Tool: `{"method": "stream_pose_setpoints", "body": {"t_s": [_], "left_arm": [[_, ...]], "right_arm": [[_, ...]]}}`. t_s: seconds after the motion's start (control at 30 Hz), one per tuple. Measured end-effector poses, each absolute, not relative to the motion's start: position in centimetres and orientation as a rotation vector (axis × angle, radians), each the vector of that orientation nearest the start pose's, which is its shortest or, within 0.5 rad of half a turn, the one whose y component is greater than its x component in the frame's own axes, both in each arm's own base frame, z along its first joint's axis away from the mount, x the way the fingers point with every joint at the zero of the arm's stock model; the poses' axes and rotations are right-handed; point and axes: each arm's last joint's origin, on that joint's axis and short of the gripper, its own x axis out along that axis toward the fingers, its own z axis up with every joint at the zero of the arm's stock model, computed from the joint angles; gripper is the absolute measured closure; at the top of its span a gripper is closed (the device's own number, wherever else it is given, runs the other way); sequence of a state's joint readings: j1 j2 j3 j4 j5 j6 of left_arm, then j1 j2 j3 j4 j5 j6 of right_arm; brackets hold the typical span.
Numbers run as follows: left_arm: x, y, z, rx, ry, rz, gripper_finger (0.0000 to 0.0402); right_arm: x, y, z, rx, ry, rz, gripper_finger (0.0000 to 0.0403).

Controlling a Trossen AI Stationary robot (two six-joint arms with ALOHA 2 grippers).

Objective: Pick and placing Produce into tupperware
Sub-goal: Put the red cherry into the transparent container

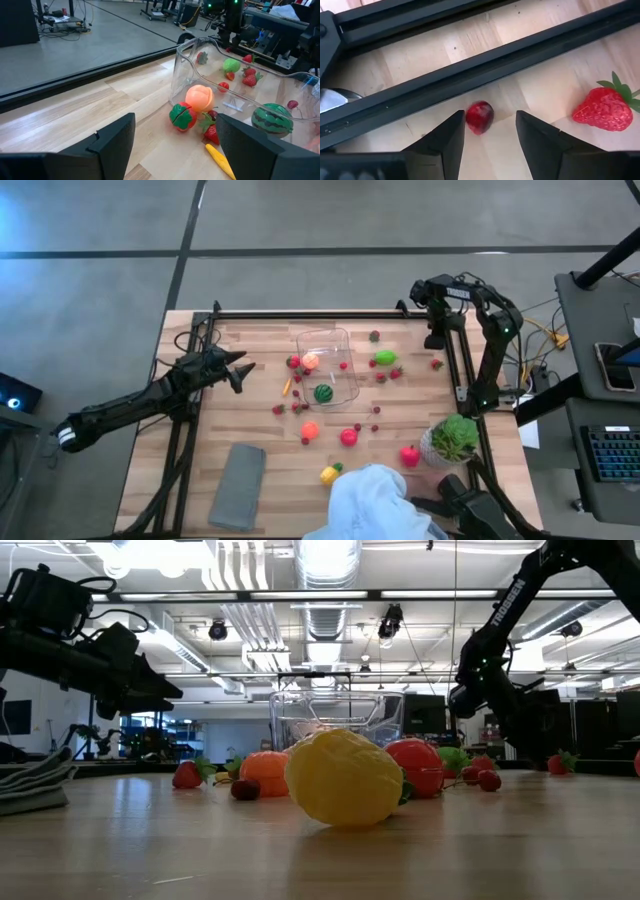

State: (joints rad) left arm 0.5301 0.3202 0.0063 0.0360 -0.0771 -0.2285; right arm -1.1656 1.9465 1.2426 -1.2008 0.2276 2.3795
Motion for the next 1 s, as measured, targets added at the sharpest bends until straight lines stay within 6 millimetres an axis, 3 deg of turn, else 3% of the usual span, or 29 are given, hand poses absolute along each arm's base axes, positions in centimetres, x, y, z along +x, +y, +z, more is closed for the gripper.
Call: {"method": "stream_pose_setpoints", "body": {"t_s": [0.33,1.0], "left_arm": [[9.72,5.95,14.15,-0.283,0.205,0.631,0.0139],[9.72,5.94,14.15,-0.284,0.205,0.629,0.0139]], "right_arm": [[11.7,-28.77,14.47,-1.573,0.197,2.28,0.0237],[11.81,-28.42,14.42,-1.558,0.164,2.281,0.0314]]}}
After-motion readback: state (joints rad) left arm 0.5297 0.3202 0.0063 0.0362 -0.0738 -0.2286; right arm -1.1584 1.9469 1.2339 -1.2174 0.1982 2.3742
